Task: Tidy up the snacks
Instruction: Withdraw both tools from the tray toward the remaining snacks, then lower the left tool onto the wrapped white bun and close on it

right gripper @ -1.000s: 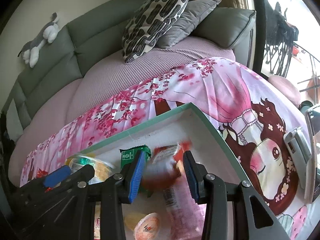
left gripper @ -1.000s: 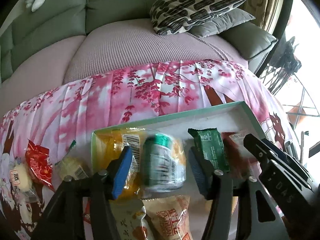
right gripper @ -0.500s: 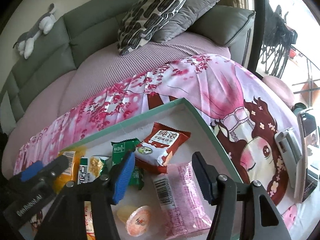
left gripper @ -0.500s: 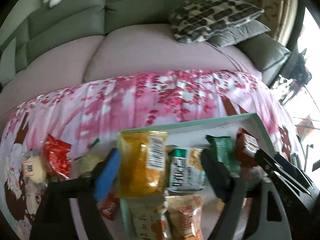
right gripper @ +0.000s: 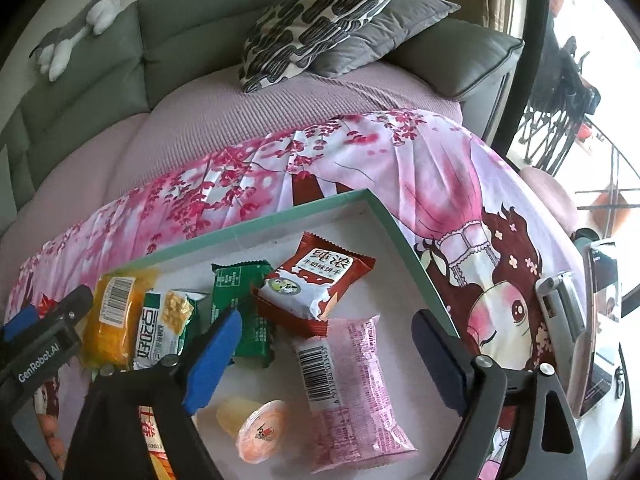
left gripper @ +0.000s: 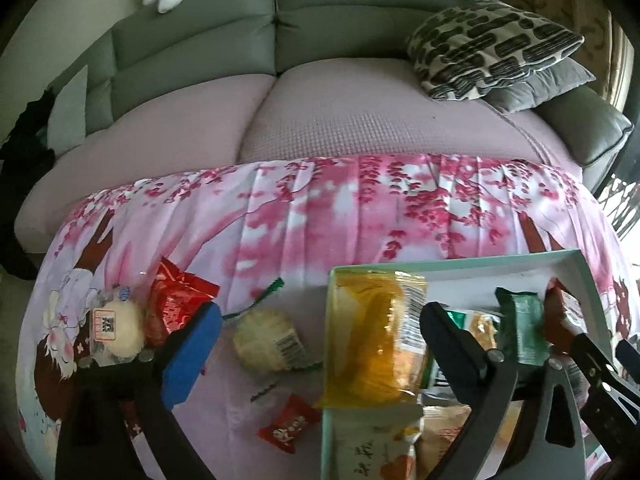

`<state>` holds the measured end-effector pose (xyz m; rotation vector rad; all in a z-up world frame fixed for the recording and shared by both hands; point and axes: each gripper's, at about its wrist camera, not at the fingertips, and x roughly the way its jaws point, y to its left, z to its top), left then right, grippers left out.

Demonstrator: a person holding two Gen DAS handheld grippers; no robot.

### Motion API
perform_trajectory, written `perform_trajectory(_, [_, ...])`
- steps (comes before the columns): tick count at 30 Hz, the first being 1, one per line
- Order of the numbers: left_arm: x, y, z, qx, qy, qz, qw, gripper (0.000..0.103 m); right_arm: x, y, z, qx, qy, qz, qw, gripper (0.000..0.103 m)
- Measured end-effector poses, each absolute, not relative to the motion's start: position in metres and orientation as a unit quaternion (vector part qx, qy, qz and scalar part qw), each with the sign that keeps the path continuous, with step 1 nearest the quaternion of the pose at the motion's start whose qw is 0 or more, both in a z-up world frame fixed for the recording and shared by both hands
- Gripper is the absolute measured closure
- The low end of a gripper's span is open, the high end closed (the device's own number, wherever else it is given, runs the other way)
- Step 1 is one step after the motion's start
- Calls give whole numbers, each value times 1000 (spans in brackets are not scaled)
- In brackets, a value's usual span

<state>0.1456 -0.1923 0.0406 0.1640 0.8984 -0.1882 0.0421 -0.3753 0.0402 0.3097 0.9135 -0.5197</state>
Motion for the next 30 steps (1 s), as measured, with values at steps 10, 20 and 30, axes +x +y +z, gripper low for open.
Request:
perform_trajectory(10, [147, -182, 35, 83, 431, -81, 895, 3, 44, -372, 37, 141, 444, -258, 846, 0])
perform_trajectory(20, [147, -171, 35, 87, 412, -79, 904, 3, 44, -372, 37, 149, 442, -257, 846, 0])
perform_trajectory(30, [147, -149, 45, 68, 393, -79, 913, 3, 44, -358, 50, 105, 429, -259, 859, 0])
